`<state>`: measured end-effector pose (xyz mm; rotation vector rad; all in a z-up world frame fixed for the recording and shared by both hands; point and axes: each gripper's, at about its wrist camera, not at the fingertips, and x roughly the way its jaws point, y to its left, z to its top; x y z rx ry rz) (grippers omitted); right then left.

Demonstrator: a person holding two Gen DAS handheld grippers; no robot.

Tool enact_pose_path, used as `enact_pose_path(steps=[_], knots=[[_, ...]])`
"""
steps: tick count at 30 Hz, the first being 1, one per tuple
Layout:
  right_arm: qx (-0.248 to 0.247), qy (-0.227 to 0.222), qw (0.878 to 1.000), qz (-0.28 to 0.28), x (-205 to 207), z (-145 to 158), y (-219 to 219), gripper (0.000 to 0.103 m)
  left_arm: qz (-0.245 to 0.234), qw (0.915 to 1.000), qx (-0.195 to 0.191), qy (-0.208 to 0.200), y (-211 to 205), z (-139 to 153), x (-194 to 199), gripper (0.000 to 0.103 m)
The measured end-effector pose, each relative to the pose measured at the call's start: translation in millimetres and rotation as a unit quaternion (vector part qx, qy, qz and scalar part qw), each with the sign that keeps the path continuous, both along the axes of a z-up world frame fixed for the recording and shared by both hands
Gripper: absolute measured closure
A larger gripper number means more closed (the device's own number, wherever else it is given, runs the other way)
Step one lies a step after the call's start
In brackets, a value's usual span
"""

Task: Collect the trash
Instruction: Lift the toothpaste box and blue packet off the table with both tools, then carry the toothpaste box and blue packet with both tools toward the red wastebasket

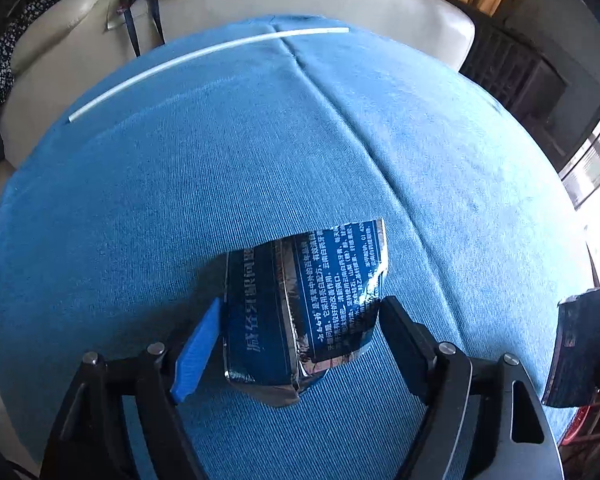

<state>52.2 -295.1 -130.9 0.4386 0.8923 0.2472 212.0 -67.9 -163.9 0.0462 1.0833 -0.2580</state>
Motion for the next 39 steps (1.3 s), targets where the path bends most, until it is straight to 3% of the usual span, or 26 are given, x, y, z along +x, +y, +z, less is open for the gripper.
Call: enact_pose_path(steps=[11, 16, 27, 32, 39], knots=[[-0.007, 0.003, 1.000, 0.009, 4, -2, 13, 0.059, -0.004, 0.9995, -0.004, -0.030, 3, -3, -17, 0.024], [-0.014, -0.005, 1.000, 0.009, 3, 3, 15, 0.059, 0.004, 0.9990, -0.004, -0.044, 10, 9, -29, 0.024], [-0.023, -0.032, 0.999, 0.010, -12, 22, 18, 0.059, 0.016, 0.9932, 0.057, -0.101, 3, 58, -69, 0.024], [-0.023, -0.050, 0.998, 0.004, -24, 35, 16, 0.059, 0.007, 0.9859, 0.096, -0.137, -11, 80, -93, 0.024], [-0.021, -0.073, 0.997, -0.007, -44, 52, 8, 0.059, -0.014, 0.9780, 0.117, -0.172, -32, 101, -121, 0.024]])
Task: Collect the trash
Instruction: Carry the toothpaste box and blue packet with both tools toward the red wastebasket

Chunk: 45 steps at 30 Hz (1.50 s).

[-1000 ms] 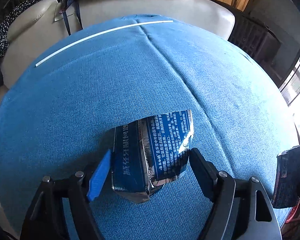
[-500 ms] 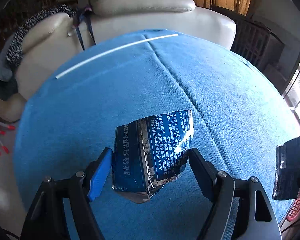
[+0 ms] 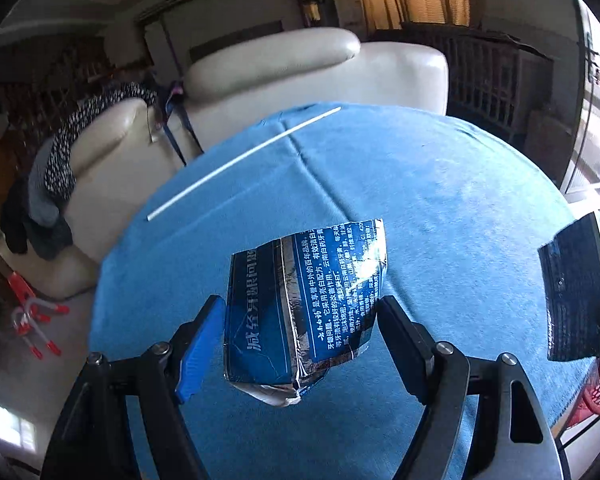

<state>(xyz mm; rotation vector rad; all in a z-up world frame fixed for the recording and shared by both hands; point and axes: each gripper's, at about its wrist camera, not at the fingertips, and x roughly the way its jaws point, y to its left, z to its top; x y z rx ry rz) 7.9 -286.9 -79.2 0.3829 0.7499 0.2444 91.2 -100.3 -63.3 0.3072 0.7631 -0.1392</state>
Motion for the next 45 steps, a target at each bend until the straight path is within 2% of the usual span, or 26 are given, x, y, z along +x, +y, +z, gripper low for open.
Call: enact_pose_path(steps=[12, 30, 45], knots=[[-0.001, -0.038, 0.999, -0.017, -40, 25, -20, 0.059, -0.038, 0.9982, 0.019, -0.041, -42, 26, -34, 0.024], [0.014, -0.065, 0.996, -0.058, -90, 39, -67, 0.059, -0.093, 0.9932, 0.048, -0.051, -108, 30, -66, 0.024], [0.018, -0.071, 0.994, -0.079, -111, 43, -87, 0.059, -0.121, 0.9894, 0.060, -0.052, -135, 29, -82, 0.024]])
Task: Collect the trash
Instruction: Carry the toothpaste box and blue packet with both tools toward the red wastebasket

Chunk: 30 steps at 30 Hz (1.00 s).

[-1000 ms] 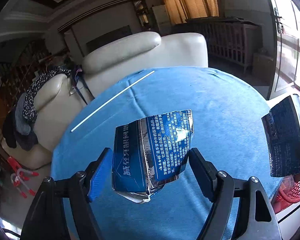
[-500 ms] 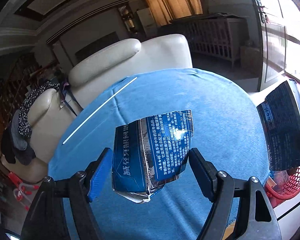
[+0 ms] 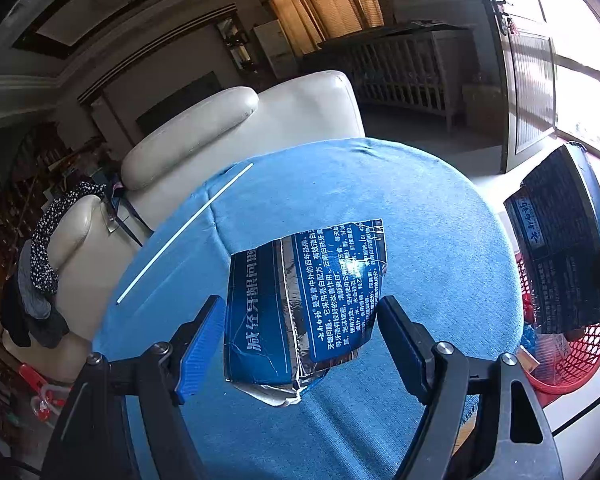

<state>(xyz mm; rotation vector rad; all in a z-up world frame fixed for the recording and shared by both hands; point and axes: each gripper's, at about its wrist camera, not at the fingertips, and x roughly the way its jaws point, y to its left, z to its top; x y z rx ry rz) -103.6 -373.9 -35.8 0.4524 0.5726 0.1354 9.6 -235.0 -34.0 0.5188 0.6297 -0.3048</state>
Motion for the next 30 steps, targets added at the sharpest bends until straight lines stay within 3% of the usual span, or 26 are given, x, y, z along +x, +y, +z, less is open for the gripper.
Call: enact_pose_path(steps=[30], knots=[[0.002, 0.009, 0.999, -0.035, -15, -3, -18, 0.059, -0.028, 0.9995, 0.005, 0.014, -15, -8, -9, 0.024]])
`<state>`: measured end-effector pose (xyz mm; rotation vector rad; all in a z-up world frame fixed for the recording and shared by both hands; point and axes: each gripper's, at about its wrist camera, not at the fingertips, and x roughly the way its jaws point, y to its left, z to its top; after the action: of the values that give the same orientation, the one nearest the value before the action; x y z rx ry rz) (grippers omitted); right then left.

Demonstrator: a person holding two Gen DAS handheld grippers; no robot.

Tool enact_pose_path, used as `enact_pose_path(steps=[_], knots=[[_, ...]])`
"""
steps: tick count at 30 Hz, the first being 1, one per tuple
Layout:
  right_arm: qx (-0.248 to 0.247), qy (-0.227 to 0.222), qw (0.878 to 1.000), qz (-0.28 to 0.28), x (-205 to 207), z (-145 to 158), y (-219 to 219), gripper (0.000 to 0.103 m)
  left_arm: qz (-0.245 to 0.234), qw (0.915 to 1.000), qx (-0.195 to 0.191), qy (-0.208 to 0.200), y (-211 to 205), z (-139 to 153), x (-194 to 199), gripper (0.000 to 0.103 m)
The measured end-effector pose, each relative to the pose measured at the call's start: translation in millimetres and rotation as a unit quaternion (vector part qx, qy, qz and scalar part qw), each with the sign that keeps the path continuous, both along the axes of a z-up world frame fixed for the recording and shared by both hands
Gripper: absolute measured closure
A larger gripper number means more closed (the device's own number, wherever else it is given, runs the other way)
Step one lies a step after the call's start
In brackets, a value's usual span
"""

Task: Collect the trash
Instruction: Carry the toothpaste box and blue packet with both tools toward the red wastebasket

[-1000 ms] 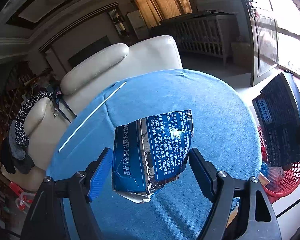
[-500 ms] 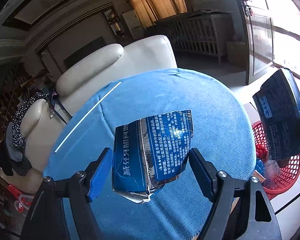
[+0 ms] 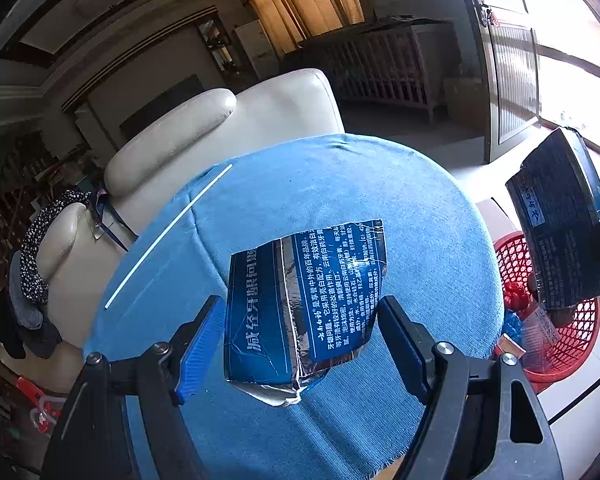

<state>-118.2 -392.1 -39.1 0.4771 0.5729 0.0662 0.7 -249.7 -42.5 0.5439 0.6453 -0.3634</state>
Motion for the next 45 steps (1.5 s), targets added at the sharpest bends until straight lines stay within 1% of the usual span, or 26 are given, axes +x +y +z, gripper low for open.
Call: enact_pose_path(steps=[17, 35, 45], knots=[[0.001, 0.002, 1.000, -0.004, 0, -2, -4, 0.059, -0.005, 0.9999, 0.008, 0.005, -6, -7, 5, 0.024], [0.006, 0.000, 1.000, -0.019, -6, -4, -12, 0.059, -0.021, 0.9996, 0.016, 0.006, -8, -14, 3, 0.024], [0.010, 0.001, 1.000, -0.028, -9, -5, -18, 0.059, -0.036, 0.9991, 0.015, 0.017, -9, -16, 8, 0.024]])
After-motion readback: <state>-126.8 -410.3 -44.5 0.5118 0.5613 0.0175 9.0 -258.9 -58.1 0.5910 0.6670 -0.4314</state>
